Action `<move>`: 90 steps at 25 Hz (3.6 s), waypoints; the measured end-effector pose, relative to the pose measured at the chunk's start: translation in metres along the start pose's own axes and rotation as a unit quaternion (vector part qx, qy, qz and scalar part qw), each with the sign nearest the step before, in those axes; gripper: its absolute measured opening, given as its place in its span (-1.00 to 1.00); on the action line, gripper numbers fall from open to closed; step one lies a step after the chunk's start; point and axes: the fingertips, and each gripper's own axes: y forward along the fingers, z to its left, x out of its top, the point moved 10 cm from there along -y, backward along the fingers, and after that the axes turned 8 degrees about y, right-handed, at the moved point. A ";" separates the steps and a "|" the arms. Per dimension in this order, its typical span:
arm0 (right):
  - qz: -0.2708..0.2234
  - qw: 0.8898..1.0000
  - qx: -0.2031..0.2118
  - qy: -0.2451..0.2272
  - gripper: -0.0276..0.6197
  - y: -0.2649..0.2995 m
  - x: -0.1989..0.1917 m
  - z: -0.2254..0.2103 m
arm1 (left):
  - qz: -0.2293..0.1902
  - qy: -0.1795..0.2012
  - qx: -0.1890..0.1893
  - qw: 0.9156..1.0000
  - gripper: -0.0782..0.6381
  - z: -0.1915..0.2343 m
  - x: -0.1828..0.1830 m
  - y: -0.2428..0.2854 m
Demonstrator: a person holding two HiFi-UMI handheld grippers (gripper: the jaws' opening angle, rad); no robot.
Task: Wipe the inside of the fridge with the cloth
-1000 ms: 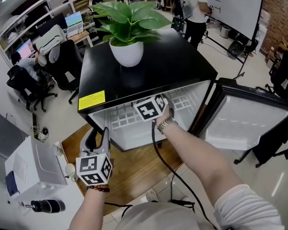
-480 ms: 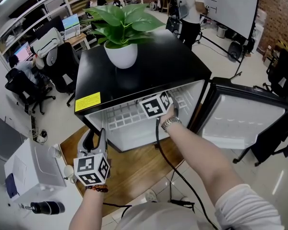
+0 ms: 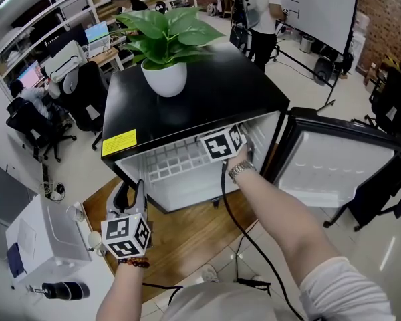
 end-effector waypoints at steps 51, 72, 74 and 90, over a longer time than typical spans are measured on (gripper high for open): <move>0.009 0.971 0.204 -0.125 -0.69 -0.047 0.006 0.191 | -0.002 0.017 -0.012 1.000 -0.33 -0.003 0.000 0.000; 0.071 0.969 0.162 -0.172 -0.69 -0.010 0.006 0.173 | -0.009 0.006 -0.018 1.000 -0.33 0.000 -0.001 -0.002; 0.075 0.971 0.154 -0.169 -0.69 -0.008 0.005 0.164 | -0.009 0.005 -0.017 1.000 -0.33 0.000 -0.001 -0.002; 0.102 0.982 0.084 -0.137 -0.69 -0.007 -0.009 0.090 | -0.009 -0.001 -0.013 1.000 -0.33 0.000 -0.001 -0.002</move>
